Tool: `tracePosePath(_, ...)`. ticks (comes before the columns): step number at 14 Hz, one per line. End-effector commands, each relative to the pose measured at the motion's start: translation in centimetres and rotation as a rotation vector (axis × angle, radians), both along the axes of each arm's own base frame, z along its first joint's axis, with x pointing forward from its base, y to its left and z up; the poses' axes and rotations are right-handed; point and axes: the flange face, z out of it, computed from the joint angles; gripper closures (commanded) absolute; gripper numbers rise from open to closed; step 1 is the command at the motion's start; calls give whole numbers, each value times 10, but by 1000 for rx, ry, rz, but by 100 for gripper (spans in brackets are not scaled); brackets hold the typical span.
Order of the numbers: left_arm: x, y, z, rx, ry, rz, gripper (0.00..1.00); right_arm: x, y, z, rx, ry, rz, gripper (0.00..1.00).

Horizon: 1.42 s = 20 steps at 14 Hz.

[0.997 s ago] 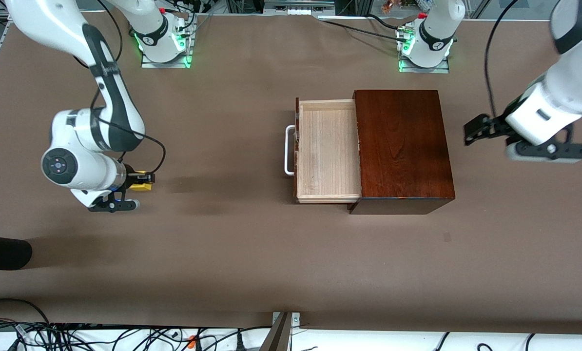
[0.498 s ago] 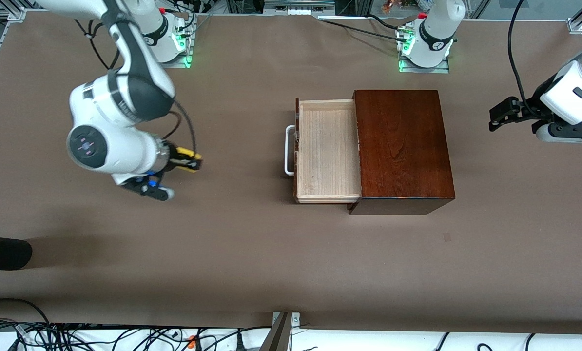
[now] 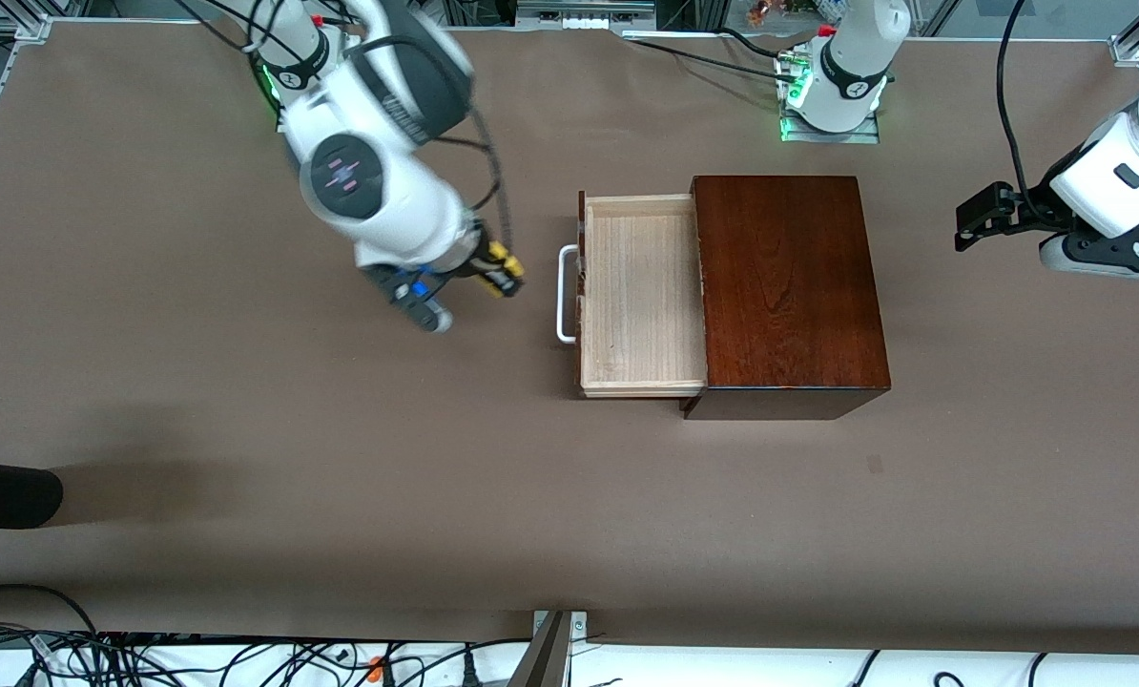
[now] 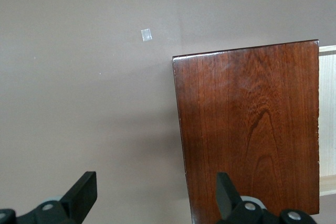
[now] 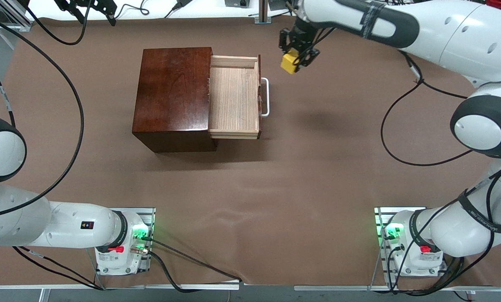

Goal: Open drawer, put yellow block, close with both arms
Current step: 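Carry the yellow block over the open drawer with the right gripper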

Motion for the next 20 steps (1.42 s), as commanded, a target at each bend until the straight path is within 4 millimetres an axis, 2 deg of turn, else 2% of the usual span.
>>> tracePosePath(1, -4, 2, 7, -8, 1, -35, 0, -16, 44, -1, 5, 2, -206, 79)
tracePosePath(2, -4, 2, 7, -9, -2, -34, 0, -29, 61, -3, 1, 12, -240, 79)
tracePosePath(4, -3, 1, 7, -8, 0, -37, 0, -53, 95, -20, -12, 22, -281, 79)
tracePosePath(6, -3, 1, 6, -8, 1, -37, 0, -72, 125, -63, -52, 7, -319, 79)
tracePosePath(8, -3, 1, 6, -8, 1, -37, 0, -88, 144, -92, -91, -14, -302, 79)
tracePosePath(11, -3, 0, 6, -9, -2, -35, 0, -93, 151, -117, -96, 0, -310, 79)
tracePosePath(13, -3, 1, 6, -9, -2, -34, 0, -96, 158, -125, -82, -1, -332, 79)
tracePosePath(18, -3, 0, 7, -14, -2, -30, 0, -92, 156, -137, -87, 19, -387, 77)
tracePosePath(20, -2, -1, 7, -18, -3, -29, 0, -85, 151, -140, -86, 34, -412, 73)
